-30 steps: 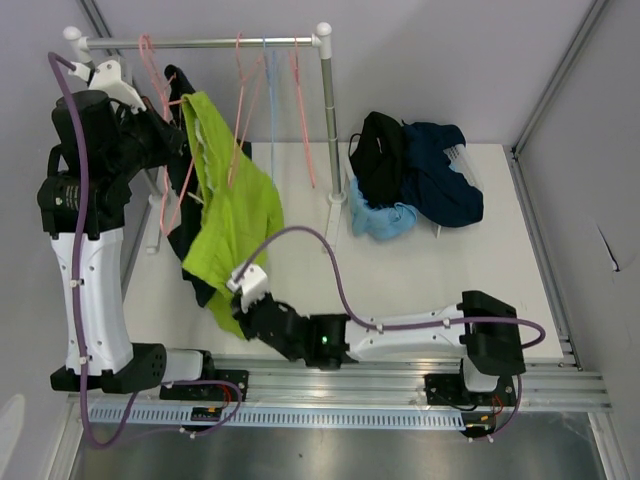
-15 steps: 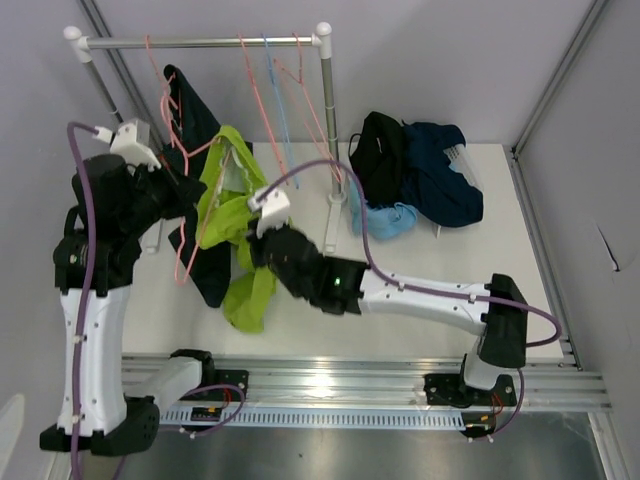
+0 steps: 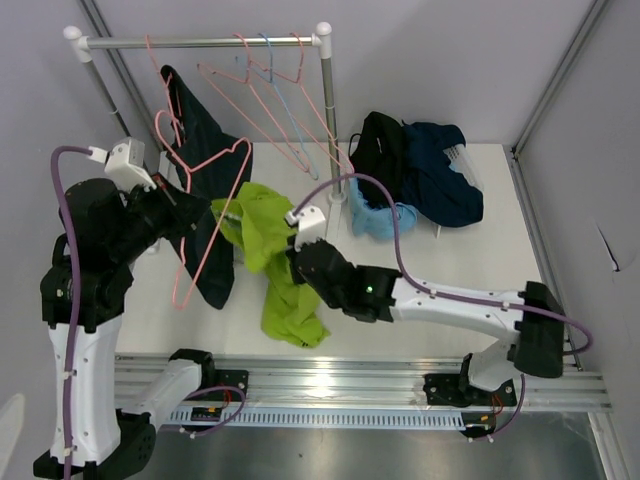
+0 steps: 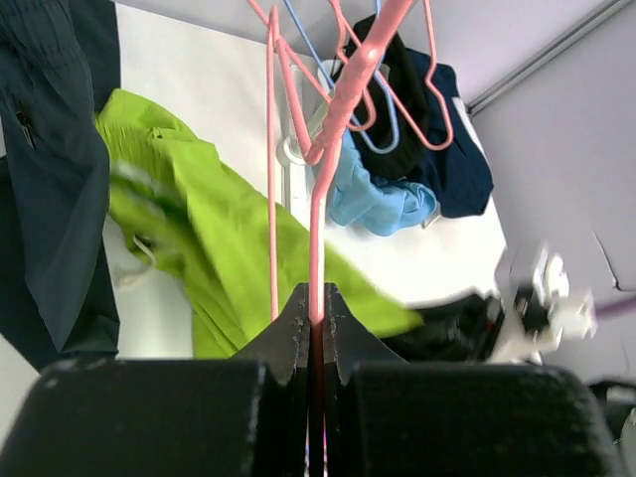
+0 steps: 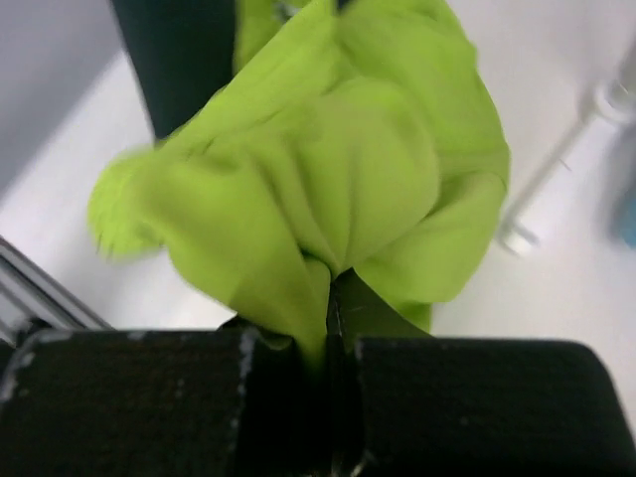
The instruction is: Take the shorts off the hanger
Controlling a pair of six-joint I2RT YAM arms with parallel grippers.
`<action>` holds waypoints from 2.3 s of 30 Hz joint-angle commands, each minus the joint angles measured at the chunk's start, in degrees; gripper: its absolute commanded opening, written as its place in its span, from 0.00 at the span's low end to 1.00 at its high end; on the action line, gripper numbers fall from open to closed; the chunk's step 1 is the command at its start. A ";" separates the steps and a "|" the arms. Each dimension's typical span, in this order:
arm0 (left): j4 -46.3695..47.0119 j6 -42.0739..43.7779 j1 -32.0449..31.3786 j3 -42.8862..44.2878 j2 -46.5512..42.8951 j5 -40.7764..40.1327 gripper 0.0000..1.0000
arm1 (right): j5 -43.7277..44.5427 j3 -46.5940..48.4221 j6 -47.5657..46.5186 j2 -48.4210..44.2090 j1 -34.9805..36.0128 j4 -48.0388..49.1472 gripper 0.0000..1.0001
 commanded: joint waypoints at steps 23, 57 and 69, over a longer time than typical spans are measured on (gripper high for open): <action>16.19 4.07 -0.33 -14.99 -2.44 -6.71 0.00 | -9.05 54.62 -14.46 5.89 -44.13 -6.84 0.00; 20.24 6.79 -0.33 14.08 24.34 -11.46 0.00 | -9.15 -17.47 9.96 -8.04 -54.94 6.87 0.99; 17.53 8.02 -0.42 37.70 48.96 -12.25 0.00 | -5.91 -39.27 11.29 -35.99 -33.70 2.57 0.99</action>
